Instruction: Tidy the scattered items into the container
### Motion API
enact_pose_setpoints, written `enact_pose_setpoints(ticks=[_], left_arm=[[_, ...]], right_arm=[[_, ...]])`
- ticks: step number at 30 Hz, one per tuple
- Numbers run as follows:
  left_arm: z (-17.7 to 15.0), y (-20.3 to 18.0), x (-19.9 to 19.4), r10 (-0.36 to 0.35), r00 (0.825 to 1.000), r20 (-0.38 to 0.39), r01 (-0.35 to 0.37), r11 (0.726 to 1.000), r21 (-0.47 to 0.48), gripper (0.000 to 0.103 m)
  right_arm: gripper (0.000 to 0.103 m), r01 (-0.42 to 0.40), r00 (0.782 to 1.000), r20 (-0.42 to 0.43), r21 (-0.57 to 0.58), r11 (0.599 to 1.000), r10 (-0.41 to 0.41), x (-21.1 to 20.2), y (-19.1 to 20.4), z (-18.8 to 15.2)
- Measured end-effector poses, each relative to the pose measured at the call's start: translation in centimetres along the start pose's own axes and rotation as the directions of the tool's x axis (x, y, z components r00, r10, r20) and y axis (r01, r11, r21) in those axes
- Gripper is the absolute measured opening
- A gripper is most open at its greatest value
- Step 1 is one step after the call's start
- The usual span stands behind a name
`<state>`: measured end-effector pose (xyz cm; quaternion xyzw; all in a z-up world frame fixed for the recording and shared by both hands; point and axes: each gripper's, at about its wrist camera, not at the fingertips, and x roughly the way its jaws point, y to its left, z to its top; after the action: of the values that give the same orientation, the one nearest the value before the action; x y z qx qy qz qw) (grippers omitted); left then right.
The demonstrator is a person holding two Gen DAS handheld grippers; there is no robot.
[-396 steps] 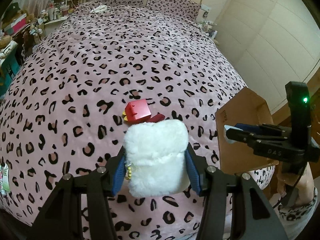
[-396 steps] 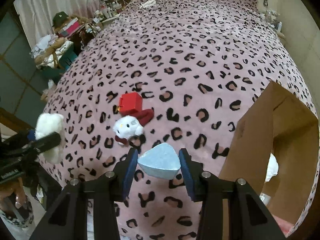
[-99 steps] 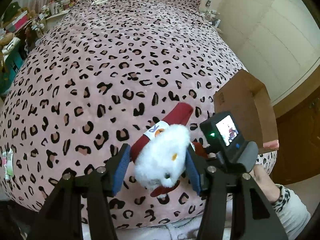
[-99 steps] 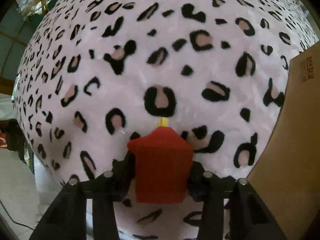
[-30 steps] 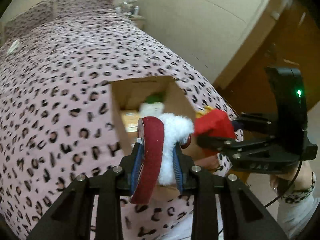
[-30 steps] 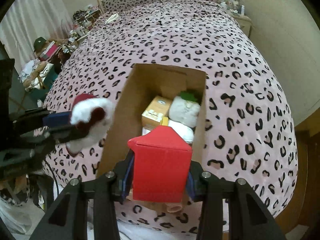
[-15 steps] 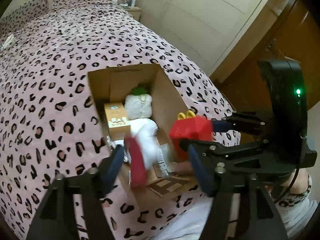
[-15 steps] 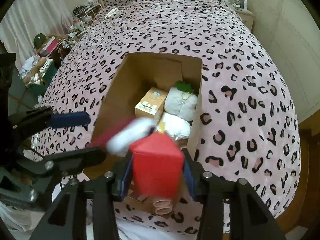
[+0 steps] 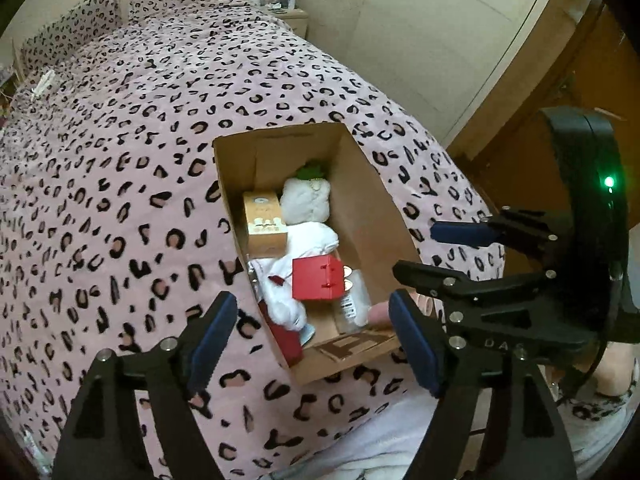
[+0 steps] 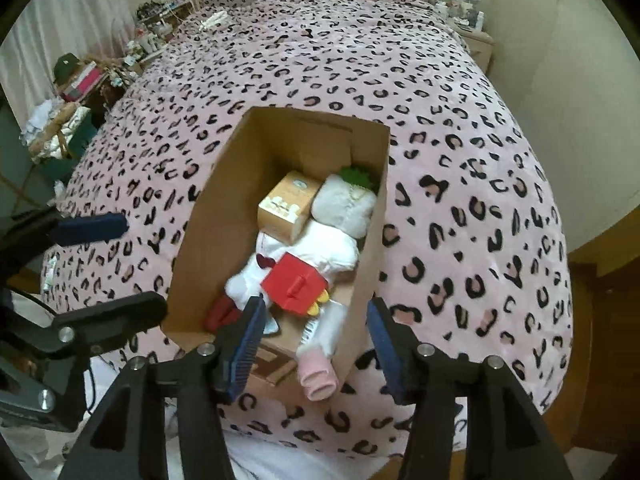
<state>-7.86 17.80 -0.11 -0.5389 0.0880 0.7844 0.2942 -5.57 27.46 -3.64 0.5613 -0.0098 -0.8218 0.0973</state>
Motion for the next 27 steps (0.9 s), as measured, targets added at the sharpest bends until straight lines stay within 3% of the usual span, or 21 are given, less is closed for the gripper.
enact_pose_setpoints(ticks=[9, 14, 20, 27], left_arm=[[-0.5, -0.9, 0.7, 0.062, 0.996, -0.066, -0.064, 0.997, -0.031, 0.084], [-1.6, -0.9, 1.5, 0.099, 0.988, -0.116, -0.108, 0.991, -0.074, 0.084], [-2.6, -1.0, 0.9, 0.163, 0.981, -0.1, -0.173, 0.98, -0.102, 0.093], [-3.7, -0.4, 0.4, 0.191, 0.976, -0.107, -0.206, 0.968, -0.142, 0.093]], right_arm=[[0.058, 0.19, 0.982, 0.009, 0.025, 0.981, -0.19, -0.8, -0.3, -0.9], [0.058, 0.165, 0.986, 0.004, 0.066, 0.984, -0.165, -1.1, -0.5, -1.6], [0.058, 0.157, 0.987, 0.011, 0.079, 0.984, -0.158, -1.5, 0.1, -2.0], [0.058, 0.174, 0.985, -0.009, 0.119, 0.978, -0.174, -1.9, 0.7, -2.2]])
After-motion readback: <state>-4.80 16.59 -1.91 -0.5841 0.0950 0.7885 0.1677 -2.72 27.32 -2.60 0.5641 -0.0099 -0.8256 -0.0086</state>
